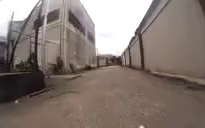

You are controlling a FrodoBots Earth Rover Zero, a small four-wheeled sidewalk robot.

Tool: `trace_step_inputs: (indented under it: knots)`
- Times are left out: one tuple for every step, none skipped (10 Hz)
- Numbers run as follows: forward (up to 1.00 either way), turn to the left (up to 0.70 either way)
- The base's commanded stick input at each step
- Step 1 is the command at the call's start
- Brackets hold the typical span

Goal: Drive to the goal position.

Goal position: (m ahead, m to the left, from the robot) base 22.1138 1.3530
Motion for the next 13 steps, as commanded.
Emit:
trace_step_inputs:
  knots:
    - [0.30,0.00]
    - [0.30,0.00]
    - [0.30,0.00]
    - [0.30,0.00]
    - [0.30,0.00]
    - [0.30,0.00]
    - [0.30,0.00]
    - [0.30,0.00]
    - [0.30,0.00]
    - [0.30,0.00]
    - [0.30,0.00]
    - [0.30,0.00]
    - [0.30,0.00]
